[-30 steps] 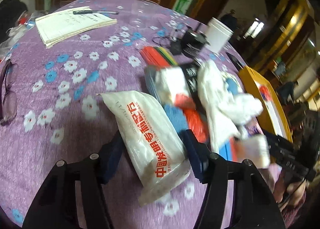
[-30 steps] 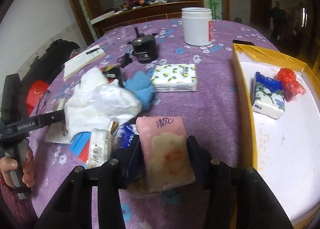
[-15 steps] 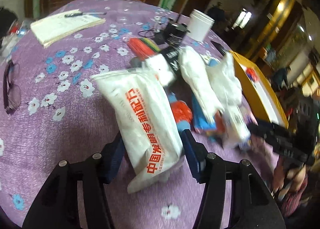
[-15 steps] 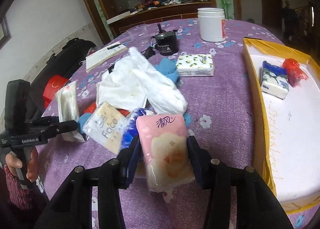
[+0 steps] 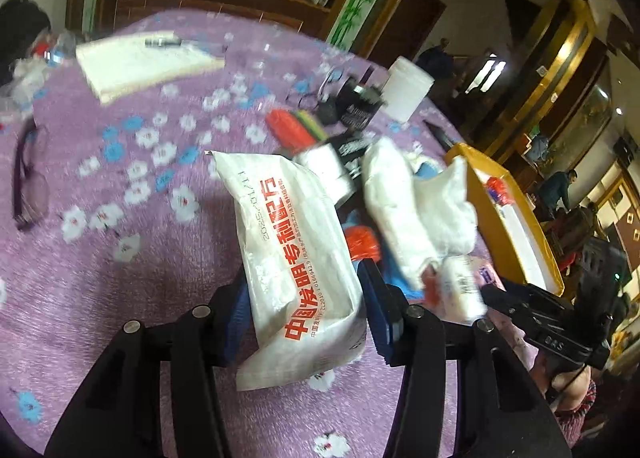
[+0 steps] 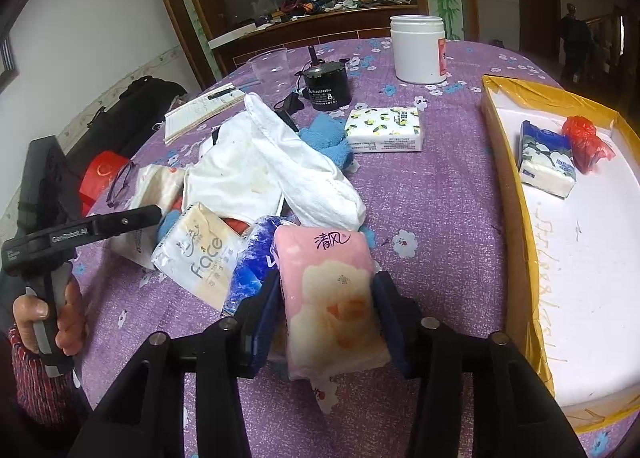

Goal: Organize soft objects
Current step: 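Grasp the white bag with red print with the left gripper while the right holds the pink pack, then carry the white bag and the pink pack toward the yellow tray box with both grippers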

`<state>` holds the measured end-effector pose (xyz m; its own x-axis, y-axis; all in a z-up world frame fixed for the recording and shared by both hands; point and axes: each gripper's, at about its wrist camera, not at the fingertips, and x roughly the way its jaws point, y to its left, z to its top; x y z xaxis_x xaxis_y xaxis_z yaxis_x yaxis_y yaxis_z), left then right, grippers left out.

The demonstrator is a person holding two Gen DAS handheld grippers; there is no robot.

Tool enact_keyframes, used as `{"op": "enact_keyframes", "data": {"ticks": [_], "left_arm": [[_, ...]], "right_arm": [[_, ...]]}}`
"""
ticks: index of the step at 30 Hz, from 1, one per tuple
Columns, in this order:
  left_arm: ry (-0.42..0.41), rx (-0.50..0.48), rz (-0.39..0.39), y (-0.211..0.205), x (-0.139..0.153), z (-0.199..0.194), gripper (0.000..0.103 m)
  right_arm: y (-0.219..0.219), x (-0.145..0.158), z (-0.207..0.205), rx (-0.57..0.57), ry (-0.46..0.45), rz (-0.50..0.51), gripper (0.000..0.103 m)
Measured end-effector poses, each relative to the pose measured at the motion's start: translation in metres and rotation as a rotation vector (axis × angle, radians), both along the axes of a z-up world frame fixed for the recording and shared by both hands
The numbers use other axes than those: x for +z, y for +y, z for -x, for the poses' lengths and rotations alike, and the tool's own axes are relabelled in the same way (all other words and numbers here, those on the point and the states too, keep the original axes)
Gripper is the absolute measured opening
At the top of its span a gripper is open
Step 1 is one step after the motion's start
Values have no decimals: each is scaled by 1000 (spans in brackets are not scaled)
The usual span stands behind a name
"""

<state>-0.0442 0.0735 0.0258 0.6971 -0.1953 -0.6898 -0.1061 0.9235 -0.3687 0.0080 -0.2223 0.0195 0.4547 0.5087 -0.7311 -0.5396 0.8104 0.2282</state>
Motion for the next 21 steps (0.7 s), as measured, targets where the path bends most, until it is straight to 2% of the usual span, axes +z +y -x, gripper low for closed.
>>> {"op": "enact_keyframes", "data": {"ticks": [5,10,14,21], "left_arm": [[-76,-49,-39,-22,18,8,49],[-103,-96,-104,-60,15,7,49],[-110,-119,-164,-87,12,2,49],[-195,-96,-306,-120,14,9,50]], "right_arm": [[-7,9,3,-14,-41,-64,43],[-12,12,9,-34,-115,-131,43],[-21,11,3,-48,-80,-205,43],[-22,13,4,-75,-90,-196,43]]}}
